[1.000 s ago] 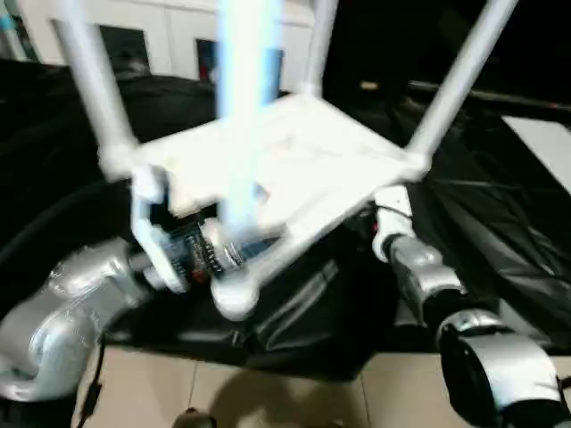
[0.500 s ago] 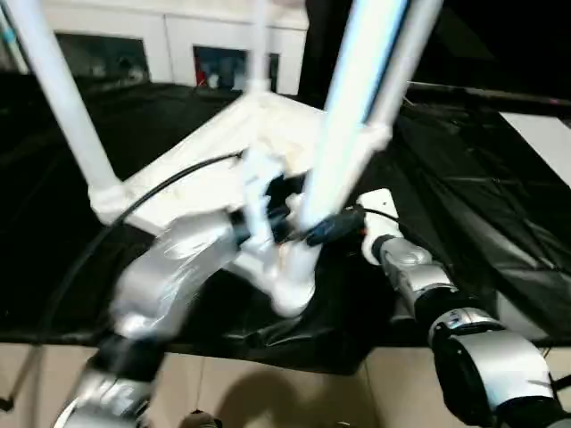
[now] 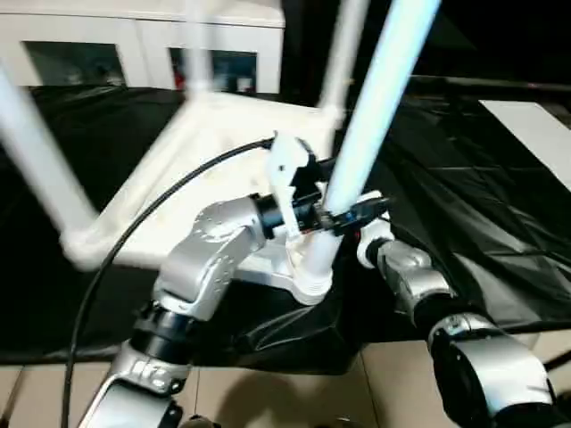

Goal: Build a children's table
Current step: Rotate table base

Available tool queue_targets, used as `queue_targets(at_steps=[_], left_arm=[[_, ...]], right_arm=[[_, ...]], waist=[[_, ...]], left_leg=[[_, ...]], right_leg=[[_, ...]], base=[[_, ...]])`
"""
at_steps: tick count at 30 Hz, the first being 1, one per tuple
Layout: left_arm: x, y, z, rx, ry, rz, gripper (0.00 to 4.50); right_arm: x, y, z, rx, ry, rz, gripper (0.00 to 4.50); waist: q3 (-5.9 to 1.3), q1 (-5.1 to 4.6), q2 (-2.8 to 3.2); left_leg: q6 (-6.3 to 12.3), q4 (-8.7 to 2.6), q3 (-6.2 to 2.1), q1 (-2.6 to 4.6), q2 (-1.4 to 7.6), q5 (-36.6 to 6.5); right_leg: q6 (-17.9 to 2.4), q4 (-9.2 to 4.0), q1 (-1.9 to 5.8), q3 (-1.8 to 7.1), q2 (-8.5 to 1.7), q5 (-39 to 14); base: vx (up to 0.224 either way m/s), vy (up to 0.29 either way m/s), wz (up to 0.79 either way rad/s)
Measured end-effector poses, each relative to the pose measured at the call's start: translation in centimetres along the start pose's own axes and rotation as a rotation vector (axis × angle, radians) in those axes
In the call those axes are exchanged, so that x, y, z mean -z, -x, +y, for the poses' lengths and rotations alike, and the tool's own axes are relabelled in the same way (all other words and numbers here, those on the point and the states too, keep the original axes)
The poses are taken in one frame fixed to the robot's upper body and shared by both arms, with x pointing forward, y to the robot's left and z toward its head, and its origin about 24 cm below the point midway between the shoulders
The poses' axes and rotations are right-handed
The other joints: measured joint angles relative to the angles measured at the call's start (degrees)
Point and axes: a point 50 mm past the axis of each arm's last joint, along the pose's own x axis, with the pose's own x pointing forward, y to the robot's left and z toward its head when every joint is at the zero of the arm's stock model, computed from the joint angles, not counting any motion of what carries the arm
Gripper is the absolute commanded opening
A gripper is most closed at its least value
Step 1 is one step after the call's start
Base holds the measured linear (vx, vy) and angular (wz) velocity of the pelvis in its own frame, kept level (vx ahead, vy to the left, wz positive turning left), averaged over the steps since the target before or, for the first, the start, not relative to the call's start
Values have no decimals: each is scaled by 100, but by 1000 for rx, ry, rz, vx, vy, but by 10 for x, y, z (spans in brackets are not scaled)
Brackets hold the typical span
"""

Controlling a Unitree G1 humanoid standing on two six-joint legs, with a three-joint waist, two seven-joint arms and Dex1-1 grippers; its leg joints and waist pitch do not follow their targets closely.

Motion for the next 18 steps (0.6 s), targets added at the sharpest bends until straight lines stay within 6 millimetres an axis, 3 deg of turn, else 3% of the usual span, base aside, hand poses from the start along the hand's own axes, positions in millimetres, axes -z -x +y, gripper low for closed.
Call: queue_targets(at_steps=[9,14,18], left_arm=[[4,-6,13,-79,-84,35,450],[3,-5,24,-115,-152,73,450],[10,16,38,-140,-174,153,450]], right_arm=[[-2,-3,9,-27,26,-15,448],[-7,-1,-2,73,40,-40,448],[-7,7,-21,128,27,-54,448]], waist=[[-9,25,21],[-39,77,99],[-37,68,127]], left_leg=[[0,0,1,8,-1,0],[0,-5,1,8,-3,0],[0,-14,-1,8,-3,-1]], right_leg=[[-9,-14,2,1,-1,6],[-10,-15,1,0,-2,7],[7,-13,-11,-8,-2,-3]], base=[[0,0,0],[0,0,0],[0,0,0]])
